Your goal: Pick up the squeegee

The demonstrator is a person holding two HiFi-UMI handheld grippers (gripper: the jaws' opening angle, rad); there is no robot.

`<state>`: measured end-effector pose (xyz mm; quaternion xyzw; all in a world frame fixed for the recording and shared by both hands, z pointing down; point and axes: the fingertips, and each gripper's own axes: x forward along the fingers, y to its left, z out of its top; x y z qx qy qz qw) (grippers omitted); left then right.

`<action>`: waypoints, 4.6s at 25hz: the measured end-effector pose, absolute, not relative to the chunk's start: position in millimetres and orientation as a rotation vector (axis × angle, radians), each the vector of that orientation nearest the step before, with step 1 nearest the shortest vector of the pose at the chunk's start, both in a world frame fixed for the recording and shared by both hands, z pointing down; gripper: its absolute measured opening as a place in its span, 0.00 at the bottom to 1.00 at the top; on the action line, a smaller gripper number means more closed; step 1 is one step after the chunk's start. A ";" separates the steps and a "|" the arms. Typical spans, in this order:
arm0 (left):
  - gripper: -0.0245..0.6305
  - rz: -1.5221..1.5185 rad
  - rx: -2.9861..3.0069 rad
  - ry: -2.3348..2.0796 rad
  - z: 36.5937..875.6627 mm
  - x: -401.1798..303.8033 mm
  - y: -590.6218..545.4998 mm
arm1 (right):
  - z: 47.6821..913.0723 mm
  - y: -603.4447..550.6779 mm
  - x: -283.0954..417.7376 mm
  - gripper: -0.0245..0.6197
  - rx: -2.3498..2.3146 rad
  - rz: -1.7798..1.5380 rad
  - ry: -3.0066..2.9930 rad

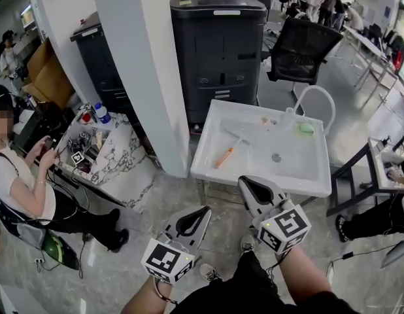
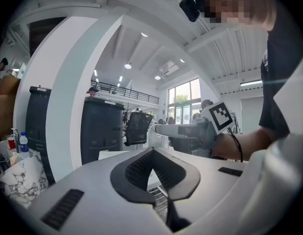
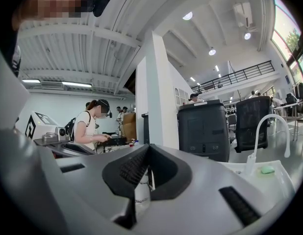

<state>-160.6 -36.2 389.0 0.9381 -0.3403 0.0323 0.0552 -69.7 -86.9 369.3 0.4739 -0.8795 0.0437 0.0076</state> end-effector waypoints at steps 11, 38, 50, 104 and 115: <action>0.06 0.097 2.807 -1.067 395.4 -109.1 -108.5 | 387.9 -169.5 -21.8 0.06 1.436 0.190 -2.756; 0.06 0.225 2.660 -1.169 464.9 -15.6 -279.2 | 576.8 -384.5 69.8 0.20 1.261 0.990 -2.635; 0.06 0.281 2.574 -1.123 485.4 -11.6 -297.5 | 668.5 -406.1 67.2 0.25 1.278 1.685 -2.390; 0.06 0.237 2.617 -1.102 473.7 -56.5 -268.7 | 630.6 -391.6 8.5 0.13 1.182 1.841 -2.431; 0.06 0.178 2.674 -1.071 439.8 -76.0 -226.3 | 545.4 -341.4 -10.8 0.13 1.201 1.401 -2.632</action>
